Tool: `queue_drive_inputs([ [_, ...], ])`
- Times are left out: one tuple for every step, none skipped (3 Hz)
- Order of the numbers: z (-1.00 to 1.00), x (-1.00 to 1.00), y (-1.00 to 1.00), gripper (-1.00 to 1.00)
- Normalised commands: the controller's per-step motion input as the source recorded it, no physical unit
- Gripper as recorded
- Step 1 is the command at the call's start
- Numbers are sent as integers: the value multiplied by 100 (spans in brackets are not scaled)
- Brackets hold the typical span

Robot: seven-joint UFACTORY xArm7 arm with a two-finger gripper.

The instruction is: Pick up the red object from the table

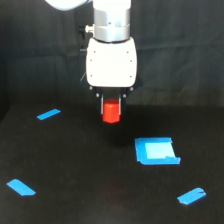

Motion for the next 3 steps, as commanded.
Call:
queue_drive_inputs([
  [74, 1, 15, -100],
  [21, 2, 3, -100],
  [11, 1, 1, -100],
])
